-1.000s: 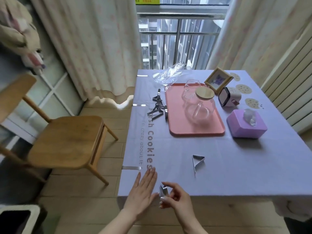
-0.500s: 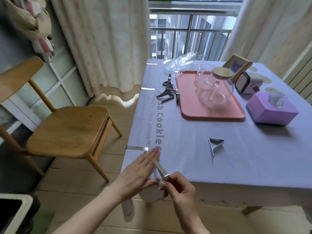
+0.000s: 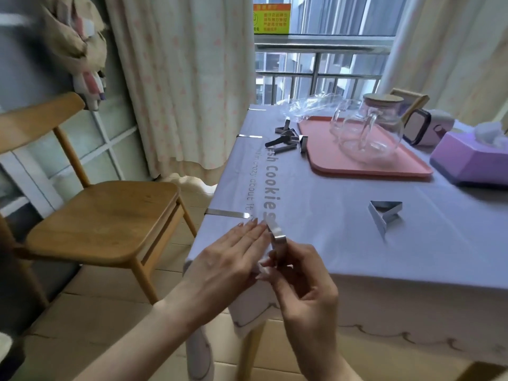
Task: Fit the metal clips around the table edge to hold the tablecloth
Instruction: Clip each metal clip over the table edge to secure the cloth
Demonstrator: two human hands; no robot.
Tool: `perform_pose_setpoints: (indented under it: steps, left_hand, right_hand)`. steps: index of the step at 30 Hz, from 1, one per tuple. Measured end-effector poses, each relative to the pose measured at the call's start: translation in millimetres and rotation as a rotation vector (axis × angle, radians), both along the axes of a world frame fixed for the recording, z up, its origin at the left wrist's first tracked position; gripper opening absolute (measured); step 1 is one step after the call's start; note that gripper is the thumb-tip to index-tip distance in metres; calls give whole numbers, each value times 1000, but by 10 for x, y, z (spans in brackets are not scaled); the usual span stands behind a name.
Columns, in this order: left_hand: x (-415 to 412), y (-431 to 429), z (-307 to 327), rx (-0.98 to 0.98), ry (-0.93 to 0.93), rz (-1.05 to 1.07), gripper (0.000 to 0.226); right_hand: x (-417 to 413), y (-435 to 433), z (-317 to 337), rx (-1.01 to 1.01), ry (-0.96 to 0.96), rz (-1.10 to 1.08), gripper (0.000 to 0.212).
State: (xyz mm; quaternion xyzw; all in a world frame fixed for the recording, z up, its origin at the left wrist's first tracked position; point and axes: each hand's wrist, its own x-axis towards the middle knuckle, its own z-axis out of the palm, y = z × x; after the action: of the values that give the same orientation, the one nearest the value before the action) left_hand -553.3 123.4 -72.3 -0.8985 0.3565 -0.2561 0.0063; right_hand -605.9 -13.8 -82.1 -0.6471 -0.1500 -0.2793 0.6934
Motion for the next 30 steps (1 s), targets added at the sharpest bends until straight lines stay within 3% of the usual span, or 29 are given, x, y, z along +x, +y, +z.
perform_pose_setpoints:
  steps: [4,13,23,26,30]
  left_hand:
    - [8,3,11,-26,-38,-22,50]
    - [-59,42,167,-22,181,36,80]
    - [-26,69,143,-24,218,31,59]
    - [-10,55,133,-111,251,50,65]
    - [-57,54,152,-267,305,-80,80]
  right_hand:
    - [22,-11,-39,-11,-65,52,36]
    - [45,-142,-99,6,-225,79,29]
    - [53,-163,-222,-6,-223,182,31]
    - [78,-153,-274,44,-232,180,26]
    - [99,-158,-309,30,-251,215,9]
